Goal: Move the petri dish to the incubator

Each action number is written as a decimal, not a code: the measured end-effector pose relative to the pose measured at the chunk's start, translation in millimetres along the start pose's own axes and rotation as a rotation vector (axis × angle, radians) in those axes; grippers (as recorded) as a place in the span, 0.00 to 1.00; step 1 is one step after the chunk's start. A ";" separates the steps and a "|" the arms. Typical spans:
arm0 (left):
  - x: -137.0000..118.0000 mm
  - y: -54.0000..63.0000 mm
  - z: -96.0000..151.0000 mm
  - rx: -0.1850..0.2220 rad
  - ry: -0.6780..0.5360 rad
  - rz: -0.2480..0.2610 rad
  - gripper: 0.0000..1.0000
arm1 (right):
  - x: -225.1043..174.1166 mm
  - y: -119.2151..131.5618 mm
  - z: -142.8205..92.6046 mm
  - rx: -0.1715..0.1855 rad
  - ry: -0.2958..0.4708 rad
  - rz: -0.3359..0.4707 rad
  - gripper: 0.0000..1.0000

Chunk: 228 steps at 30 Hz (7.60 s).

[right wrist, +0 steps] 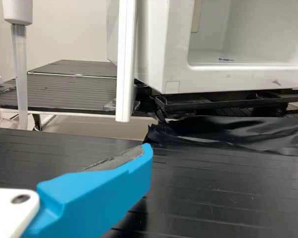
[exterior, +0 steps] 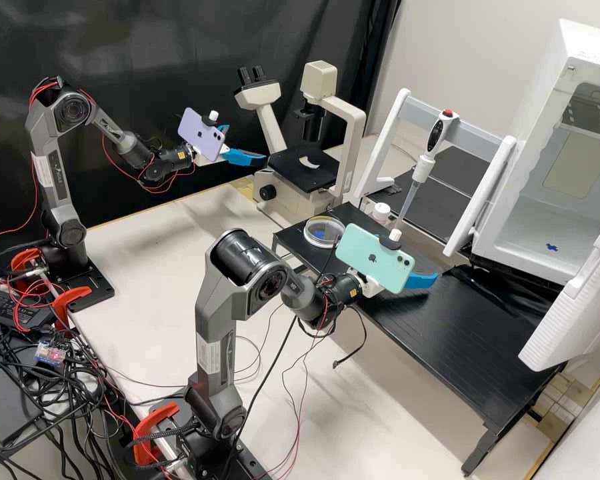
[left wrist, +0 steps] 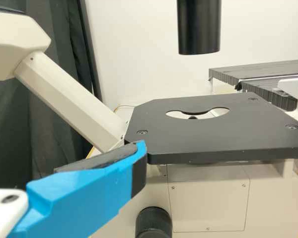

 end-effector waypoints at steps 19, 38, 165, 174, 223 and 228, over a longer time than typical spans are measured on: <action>0.0 0.0 0.0 0.000 0.000 0.000 1.00 | -38.2 -6.2 -20.2 0.043 0.173 -0.037 1.00; 0.0 0.0 0.0 0.000 0.000 0.000 1.00 | -79.9 -43.5 -50.9 -0.059 0.411 -0.149 1.00; 0.0 0.0 0.0 0.000 0.000 0.000 1.00 | 130.6 168.9 64.4 0.080 -0.186 0.224 0.00; 0.0 0.0 0.0 0.000 0.000 0.000 1.00 | 193.5 175.6 55.3 0.117 -0.220 0.168 0.00; 0.0 0.0 0.0 0.000 0.000 0.000 1.00 | 118.5 149.2 62.2 0.149 -0.201 0.210 1.00; 0.0 0.0 0.0 0.000 0.000 0.000 1.00 | 63.5 130.4 51.6 0.142 -0.145 0.233 1.00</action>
